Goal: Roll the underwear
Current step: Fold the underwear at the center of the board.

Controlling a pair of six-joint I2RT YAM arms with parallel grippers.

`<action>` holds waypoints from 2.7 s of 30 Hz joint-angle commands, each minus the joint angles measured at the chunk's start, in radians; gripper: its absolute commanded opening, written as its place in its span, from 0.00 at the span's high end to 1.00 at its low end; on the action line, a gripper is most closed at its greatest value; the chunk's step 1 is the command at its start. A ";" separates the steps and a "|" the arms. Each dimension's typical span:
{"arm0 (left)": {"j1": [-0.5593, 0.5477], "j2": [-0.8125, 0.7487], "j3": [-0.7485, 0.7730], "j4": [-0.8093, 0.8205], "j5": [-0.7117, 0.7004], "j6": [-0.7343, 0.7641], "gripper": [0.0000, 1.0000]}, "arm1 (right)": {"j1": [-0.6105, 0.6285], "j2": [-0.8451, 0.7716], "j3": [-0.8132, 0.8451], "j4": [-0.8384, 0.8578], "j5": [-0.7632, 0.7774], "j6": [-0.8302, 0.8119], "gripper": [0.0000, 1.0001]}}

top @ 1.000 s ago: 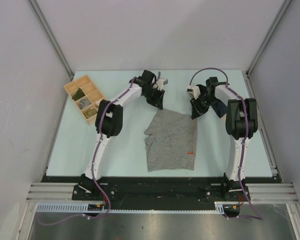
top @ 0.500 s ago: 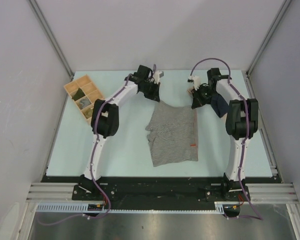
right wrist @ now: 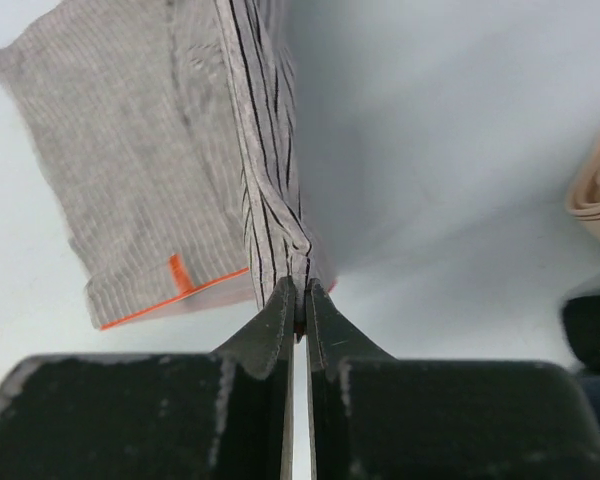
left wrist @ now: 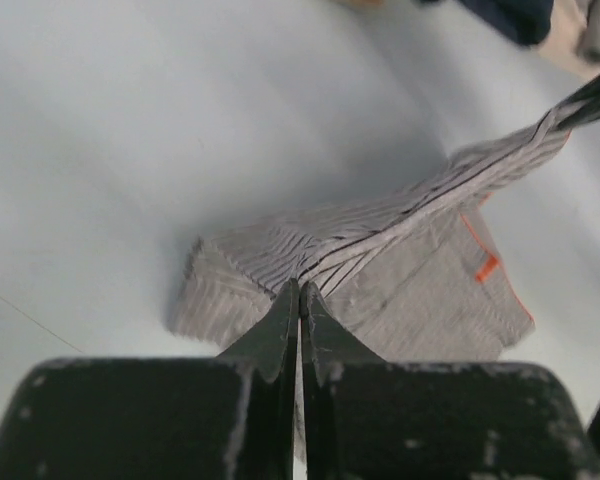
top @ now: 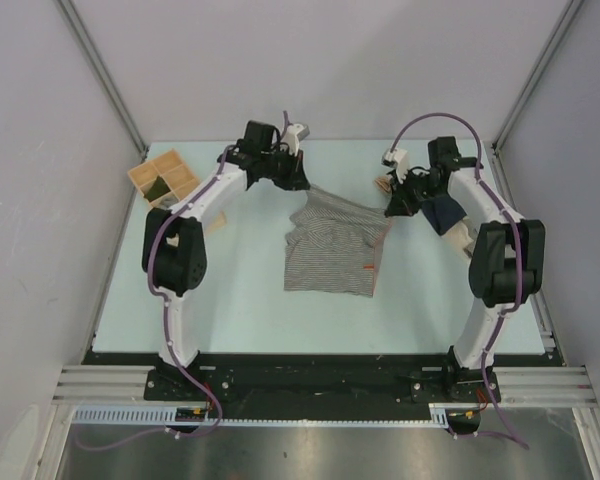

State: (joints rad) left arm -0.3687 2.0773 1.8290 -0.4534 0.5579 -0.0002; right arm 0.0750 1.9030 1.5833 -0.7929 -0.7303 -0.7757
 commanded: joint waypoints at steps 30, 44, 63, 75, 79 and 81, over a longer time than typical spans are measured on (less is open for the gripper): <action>-0.079 -0.560 -0.813 0.061 0.024 -0.043 1.00 | 0.200 -0.291 -0.405 -0.043 0.011 -0.241 1.00; -0.122 -0.428 -0.809 -0.001 -0.046 -0.040 0.90 | 0.264 -0.257 -0.516 -0.014 0.083 -0.255 0.93; -0.070 -0.379 -0.533 -0.014 0.112 -0.084 0.63 | 0.351 -0.296 -0.506 0.113 0.097 -0.252 0.76; -0.090 -0.422 -0.709 0.001 -0.111 -0.003 0.65 | 0.393 -0.223 -0.543 0.135 0.224 -0.221 0.75; -0.088 -0.703 -0.796 0.122 -0.219 0.057 0.48 | 0.388 -0.337 -0.543 0.089 0.177 -0.234 0.59; -0.069 -0.794 -0.893 0.247 -0.201 0.048 0.09 | 0.390 -0.377 -0.545 0.057 0.143 -0.259 0.50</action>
State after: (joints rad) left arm -0.4557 1.5414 1.0283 -0.4194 0.3954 -0.0002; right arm 0.4675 1.6444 1.0317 -0.6888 -0.5232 -1.0035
